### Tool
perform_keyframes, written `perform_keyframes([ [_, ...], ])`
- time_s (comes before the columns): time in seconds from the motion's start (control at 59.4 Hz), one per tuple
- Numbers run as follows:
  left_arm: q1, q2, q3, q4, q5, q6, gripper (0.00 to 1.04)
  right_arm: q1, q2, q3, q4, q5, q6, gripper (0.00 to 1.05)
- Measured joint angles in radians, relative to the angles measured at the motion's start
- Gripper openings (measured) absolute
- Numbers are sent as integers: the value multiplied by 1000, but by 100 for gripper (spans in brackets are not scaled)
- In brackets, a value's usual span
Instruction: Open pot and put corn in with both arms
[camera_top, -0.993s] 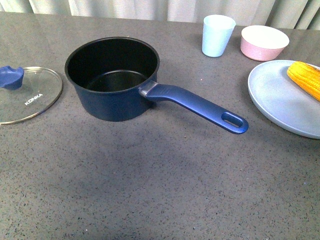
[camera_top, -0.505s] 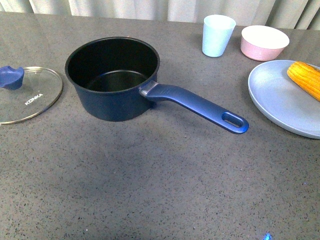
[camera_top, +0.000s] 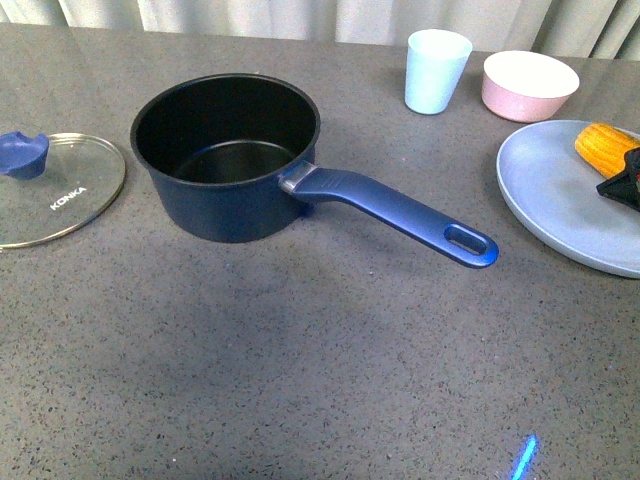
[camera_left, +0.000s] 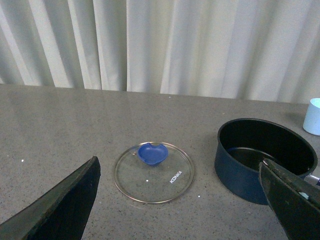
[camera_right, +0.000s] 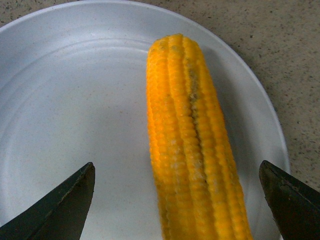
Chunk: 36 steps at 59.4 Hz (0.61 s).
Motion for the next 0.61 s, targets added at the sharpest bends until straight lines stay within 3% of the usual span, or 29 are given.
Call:
perform_keyframes([
  [0.135, 0, 0, 0, 0, 0, 0, 96, 4, 6, 2, 4, 7, 0, 80],
  [0.387, 0, 0, 0, 0, 0, 0, 96, -1, 5, 3, 3, -2, 20, 41],
  [0.606, 0, 0, 0, 0, 0, 0, 96, -18, -60, -51, 19, -81, 100, 28],
])
